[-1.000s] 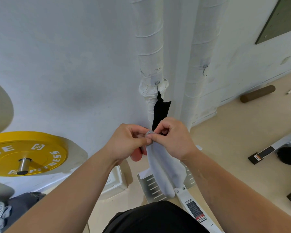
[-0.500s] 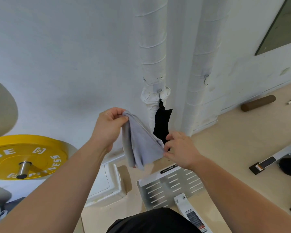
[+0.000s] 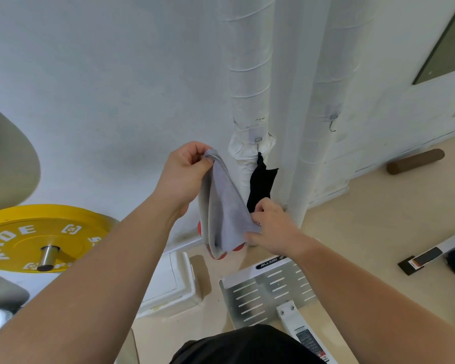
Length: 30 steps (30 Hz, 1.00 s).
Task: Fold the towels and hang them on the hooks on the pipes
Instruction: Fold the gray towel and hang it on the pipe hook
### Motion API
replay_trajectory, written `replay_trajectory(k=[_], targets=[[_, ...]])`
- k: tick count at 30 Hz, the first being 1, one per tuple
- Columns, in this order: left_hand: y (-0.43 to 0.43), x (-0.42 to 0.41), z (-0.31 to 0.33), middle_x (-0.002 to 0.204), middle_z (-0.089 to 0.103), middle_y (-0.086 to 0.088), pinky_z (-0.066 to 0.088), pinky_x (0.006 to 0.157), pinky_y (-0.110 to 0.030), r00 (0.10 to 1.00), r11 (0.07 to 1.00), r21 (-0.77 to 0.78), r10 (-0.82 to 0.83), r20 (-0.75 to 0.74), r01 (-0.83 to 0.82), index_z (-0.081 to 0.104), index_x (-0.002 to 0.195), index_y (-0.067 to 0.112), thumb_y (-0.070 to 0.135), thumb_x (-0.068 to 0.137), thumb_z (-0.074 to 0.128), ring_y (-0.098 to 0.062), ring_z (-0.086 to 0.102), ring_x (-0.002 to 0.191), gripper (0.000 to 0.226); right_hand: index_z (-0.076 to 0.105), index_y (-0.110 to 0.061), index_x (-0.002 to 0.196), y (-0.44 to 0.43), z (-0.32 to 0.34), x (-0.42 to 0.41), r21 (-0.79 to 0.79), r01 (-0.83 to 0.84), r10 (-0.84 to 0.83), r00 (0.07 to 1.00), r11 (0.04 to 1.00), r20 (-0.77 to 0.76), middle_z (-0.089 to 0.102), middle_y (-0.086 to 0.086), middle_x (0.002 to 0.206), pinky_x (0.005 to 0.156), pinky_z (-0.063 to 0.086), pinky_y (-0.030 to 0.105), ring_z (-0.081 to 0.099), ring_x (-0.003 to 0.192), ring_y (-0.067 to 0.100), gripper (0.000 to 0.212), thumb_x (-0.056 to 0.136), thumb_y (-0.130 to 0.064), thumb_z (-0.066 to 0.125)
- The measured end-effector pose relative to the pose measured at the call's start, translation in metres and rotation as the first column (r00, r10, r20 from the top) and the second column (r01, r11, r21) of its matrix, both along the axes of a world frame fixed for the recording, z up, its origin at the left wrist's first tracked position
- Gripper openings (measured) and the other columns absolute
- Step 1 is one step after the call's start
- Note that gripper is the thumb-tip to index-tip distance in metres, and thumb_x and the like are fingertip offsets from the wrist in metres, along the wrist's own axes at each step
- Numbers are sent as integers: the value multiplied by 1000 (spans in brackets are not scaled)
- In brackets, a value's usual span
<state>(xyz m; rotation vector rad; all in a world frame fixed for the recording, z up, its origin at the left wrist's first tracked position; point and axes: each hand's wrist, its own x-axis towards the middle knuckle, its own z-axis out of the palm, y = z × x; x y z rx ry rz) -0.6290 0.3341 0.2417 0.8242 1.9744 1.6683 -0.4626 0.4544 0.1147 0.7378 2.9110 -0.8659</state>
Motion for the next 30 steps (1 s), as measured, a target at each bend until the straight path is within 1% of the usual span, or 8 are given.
replay_trajectory(k=[6, 12, 16, 19, 22, 25, 28, 30], targets=[[-12, -27, -4, 78, 66, 5, 47, 67, -17, 975, 978, 29, 209, -80, -207, 67, 84, 21, 4, 97, 58, -5, 58, 72, 24, 69, -15, 106, 23, -16, 15, 82, 77, -87, 989, 994, 121, 48, 3, 115, 95, 45, 38, 52, 110, 26, 31, 98, -42, 57], [-44, -45, -51, 81, 66, 4, 44, 60, -22, 920, 907, -157, 391, -29, -390, 70, 91, 17, 7, 99, 55, -10, 56, 72, 19, 57, -14, 65, 47, 25, 42, 29, 211, -204, 967, 977, -154, 54, -1, 65, 61, 37, 33, 53, 65, 20, 35, 89, -33, 73], [-53, -49, -66, 86, 67, -2, 45, 65, -28, 926, 901, -243, 377, 31, -358, 73, 96, 15, 12, 101, 55, -17, 55, 76, 19, 54, -15, 56, 49, 57, 48, -256, 194, -275, 900, 947, -338, 40, -7, 53, 53, 28, 23, 34, 50, 8, 39, 88, -19, 74], [-49, -48, -59, 90, 68, -6, 48, 77, -38, 945, 941, -171, 311, 97, -292, 73, 95, 13, 10, 101, 53, -21, 56, 82, 21, 58, -10, 59, 57, 70, 49, -445, 207, -415, 796, 871, -441, 42, -2, 56, 58, 31, 25, 38, 56, 11, 33, 87, -13, 75], [-39, -44, -46, 89, 66, -6, 45, 79, -39, 955, 968, -87, 245, 166, -233, 70, 92, 14, 9, 101, 49, -22, 54, 83, 23, 69, -19, 83, 62, 78, 49, -627, 203, -584, 646, 752, -491, 63, 13, 69, 69, 48, 36, 57, 70, 20, 18, 83, -4, 77], [-30, -40, -38, 83, 64, -2, 39, 73, -36, 958, 973, -89, 226, 177, -214, 68, 87, 16, 9, 98, 47, -21, 51, 81, 25, 65, -19, 116, 65, 76, 51, -802, 215, -752, 539, 558, -379, 74, 12, 82, 77, 60, 34, 70, 83, 19, 40, 83, -2, 78], [-24, -34, -34, 78, 62, 1, 36, 65, -30, 959, 971, -115, 227, 170, -210, 68, 84, 17, 9, 96, 47, -17, 51, 76, 26, 71, 0, 102, 66, 71, 52, -841, 281, -800, 541, 463, -260, 69, 12, 86, 71, 60, 31, 66, 84, 23, 22, 84, -9, 78], [-22, -30, -35, 75, 61, 2, 37, 64, -29, 963, 972, -126, 215, 161, -196, 67, 80, 18, 11, 96, 46, -16, 52, 74, 27, 71, -1, 88, 64, 68, 54, -852, 293, -809, 542, 434, -225, 64, 13, 84, 64, 58, 27, 61, 81, 22, 13, 88, -14, 75]])
